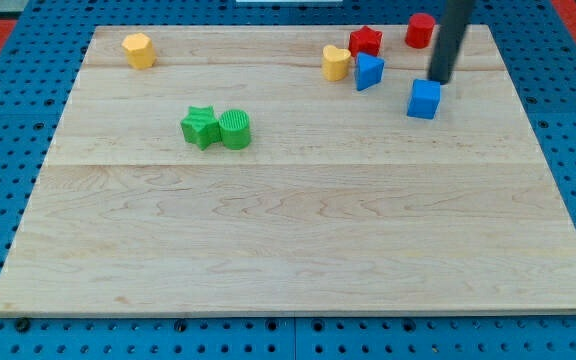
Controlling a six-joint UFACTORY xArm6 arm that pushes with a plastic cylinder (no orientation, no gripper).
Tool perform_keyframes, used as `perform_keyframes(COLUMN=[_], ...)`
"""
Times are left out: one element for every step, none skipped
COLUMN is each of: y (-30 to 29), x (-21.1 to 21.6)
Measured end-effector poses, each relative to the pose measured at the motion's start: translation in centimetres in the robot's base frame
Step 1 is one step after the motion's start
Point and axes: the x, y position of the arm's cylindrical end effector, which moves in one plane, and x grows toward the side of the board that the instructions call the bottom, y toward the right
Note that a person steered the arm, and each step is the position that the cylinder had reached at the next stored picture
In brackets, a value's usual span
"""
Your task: Group up the red star heart and blue triangle at the left side of the blue cube
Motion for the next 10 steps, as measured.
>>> perform_keyframes(y=[-2.4,-2.5,-8.5,-14.9,-17.4,-9.1,-1.9,0.5,0.3,-3.7], x=[-3.1,-8.4,-9.4,-7.2,-3.6,-4.1,-5.0,-10.2,-10.9,-10.6])
